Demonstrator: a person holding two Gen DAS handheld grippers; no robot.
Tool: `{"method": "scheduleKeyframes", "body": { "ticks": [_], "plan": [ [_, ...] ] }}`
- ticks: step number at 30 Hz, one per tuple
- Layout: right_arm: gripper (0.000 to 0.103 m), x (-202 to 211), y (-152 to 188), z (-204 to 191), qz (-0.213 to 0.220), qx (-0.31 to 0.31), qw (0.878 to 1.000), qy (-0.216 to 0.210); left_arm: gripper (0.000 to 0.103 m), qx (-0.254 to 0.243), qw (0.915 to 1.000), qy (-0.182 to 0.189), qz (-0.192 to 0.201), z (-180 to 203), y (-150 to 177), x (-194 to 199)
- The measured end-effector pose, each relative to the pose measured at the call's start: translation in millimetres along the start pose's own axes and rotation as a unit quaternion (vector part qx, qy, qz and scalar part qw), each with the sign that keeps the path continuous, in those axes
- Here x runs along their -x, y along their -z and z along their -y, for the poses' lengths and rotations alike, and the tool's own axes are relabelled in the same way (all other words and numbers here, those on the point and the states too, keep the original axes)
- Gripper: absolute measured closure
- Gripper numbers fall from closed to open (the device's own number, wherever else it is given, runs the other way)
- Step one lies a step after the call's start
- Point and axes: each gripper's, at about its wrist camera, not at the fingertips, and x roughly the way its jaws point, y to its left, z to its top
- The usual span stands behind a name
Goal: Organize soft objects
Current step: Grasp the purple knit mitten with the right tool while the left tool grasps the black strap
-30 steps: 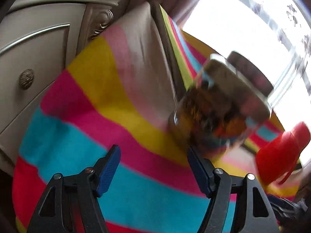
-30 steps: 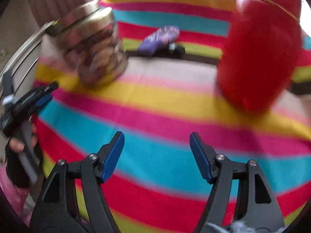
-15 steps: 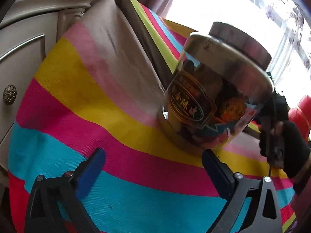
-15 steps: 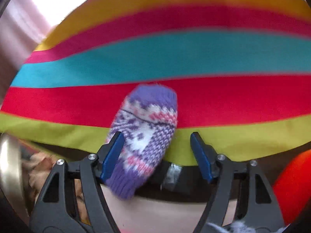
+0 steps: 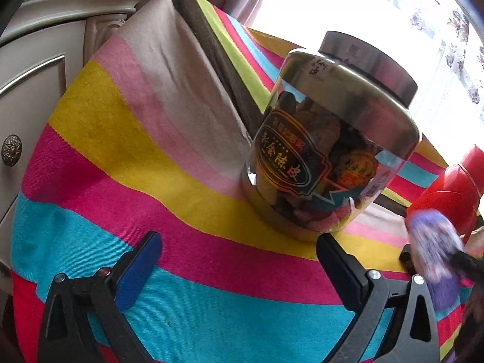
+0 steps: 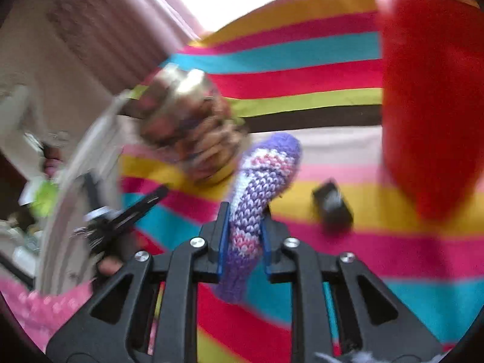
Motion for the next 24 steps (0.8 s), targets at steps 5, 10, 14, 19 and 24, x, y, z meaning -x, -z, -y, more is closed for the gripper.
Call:
{"method": "scheduleKeyframes", "body": {
  "ticks": [5, 10, 14, 19, 24],
  "plan": [
    [0.078, 59.5, 29.2, 25.5, 0.082, -0.061, 0.994, 0.035, 0.001, -0.008, 0.9989, 0.044, -0.014, 23.8, 8.0, 17.6],
    [0.043, 78.0, 58.0, 52.9, 0.053, -0.109, 0.982, 0.146, 0.001, -0.093, 0.9819, 0.143, -0.082, 98.2, 24.2, 13.3],
    [0.025, 64.5, 70.2, 53.0, 0.033, -0.110, 0.984, 0.135, 0.001, -0.114, 0.9737, 0.165, -0.108, 139.8, 29.9, 0.9],
    [0.025, 10.1, 62.3, 11.0, -0.017, 0.013, 0.987, 0.158, 0.001, -0.034, 0.9873, 0.125, -0.092, 136.1, 23.3, -0.1],
    [0.029, -34.3, 61.3, -7.5, -0.086, 0.135, 0.959, 0.233, 0.001, -0.044, 0.9903, 0.091, -0.095, 127.9, 23.0, 7.3]
  ]
}}
